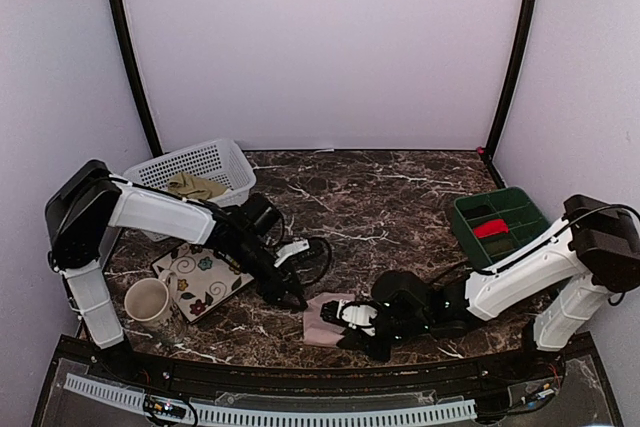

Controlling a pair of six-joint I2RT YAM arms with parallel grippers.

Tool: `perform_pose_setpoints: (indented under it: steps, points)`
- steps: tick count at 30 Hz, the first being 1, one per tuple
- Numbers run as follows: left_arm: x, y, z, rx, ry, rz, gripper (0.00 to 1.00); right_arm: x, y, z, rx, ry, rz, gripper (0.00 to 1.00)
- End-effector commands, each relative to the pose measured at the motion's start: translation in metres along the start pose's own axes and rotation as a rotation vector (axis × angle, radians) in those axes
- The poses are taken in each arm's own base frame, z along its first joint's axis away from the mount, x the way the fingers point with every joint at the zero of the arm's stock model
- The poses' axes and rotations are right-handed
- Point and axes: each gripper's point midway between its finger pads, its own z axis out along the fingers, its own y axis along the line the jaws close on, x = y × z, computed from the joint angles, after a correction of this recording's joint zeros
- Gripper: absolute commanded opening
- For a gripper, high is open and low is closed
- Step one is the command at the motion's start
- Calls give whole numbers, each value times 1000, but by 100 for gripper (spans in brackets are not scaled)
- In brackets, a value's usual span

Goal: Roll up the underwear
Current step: Roll the underwear at the center of the board.

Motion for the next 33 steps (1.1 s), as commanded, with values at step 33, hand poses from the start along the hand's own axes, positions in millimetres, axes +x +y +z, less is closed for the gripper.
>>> perform_pose_setpoints:
  steps: [33]
  points:
    - [9, -51, 10, -470, -18, 750, 58, 7, -28, 24, -478, 172, 865, 0]
